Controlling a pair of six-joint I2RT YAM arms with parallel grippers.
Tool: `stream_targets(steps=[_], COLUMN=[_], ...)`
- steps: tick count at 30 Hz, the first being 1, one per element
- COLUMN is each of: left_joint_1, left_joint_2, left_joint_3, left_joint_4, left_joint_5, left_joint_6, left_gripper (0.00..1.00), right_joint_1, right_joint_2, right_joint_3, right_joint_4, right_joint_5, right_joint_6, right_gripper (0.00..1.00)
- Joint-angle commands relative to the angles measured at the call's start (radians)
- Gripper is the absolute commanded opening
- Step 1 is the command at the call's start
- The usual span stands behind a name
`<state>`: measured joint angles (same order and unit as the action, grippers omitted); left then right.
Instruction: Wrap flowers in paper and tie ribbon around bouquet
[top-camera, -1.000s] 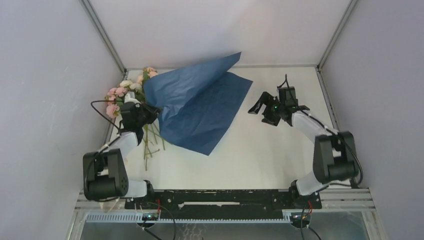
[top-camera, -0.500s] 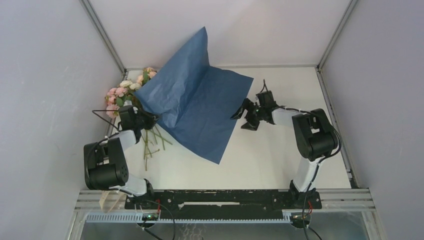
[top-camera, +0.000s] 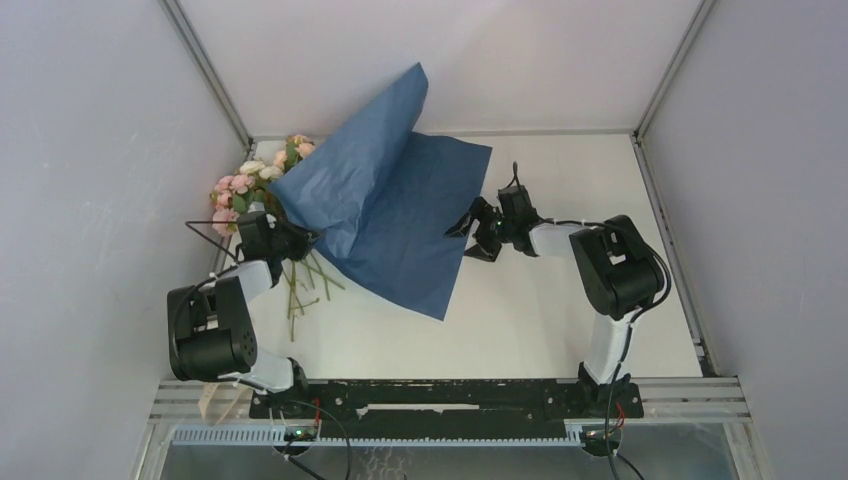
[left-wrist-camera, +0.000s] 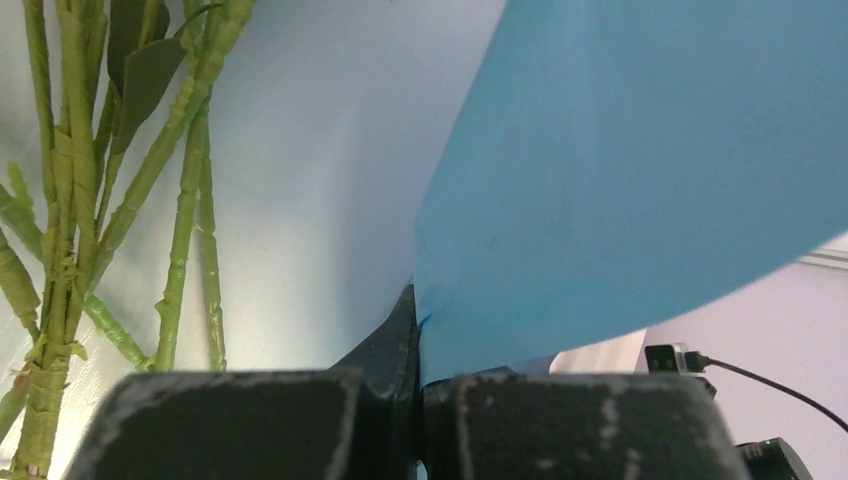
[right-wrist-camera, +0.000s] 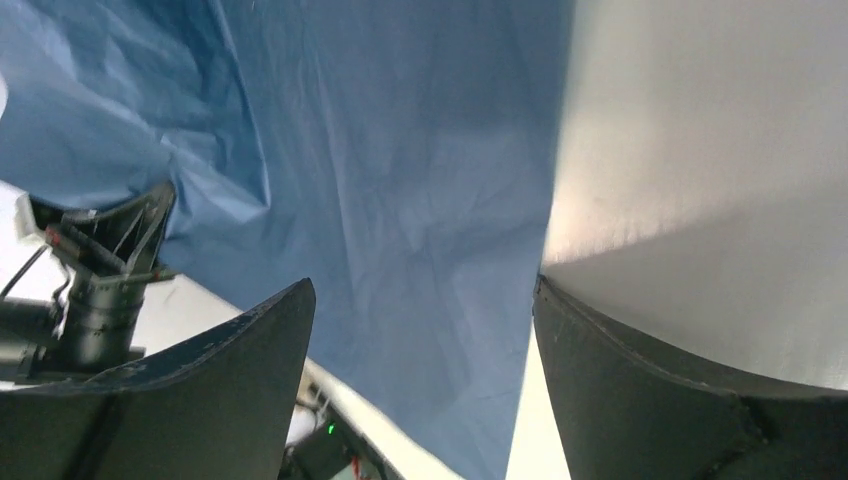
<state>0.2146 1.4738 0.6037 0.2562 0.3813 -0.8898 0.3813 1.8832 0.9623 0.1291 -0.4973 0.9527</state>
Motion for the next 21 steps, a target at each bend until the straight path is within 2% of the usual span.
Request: stream_targets(steps=[1, 4, 7, 15, 21], left_joint_1=[0.008, 0.008, 0.009, 0.008, 0.009], left_joint_2=[-0.033, -0.031, -0.023, -0.023, -0.024], left_joint_3=[0.015, 0.015, 0.019, 0.019, 0.02], left_joint_4=[0.002, 0.004, 0.005, 0.002, 0.002], left_joint_5=[0.013, 0.013, 0.019, 0.026, 0.025], left_joint_6=[0.018, 0.021, 0.02, 0.027, 0.033], left_gripper=[0.0, 0.0, 0.0, 0.0, 0.0], right_joint_1=[-0.006, -0.029, -0.041, -0.068, -0.06], right_joint_2=[-0.016, -0.083, -0.11, 0.102, 0.214], right_joint_3=[0.051, 0.051, 0.052, 0.254, 0.317], right_joint_4=[-0.085, -0.167, -0.158, -0.172, -0.14], right_joint_5=[0.216, 0.341, 0.409, 0.279, 0.168], right_joint_6=[-0.048, -0.096, -0.13, -0.128, -0.057], right_gripper=[0.9, 0.92, 0.94, 0.93, 0.92])
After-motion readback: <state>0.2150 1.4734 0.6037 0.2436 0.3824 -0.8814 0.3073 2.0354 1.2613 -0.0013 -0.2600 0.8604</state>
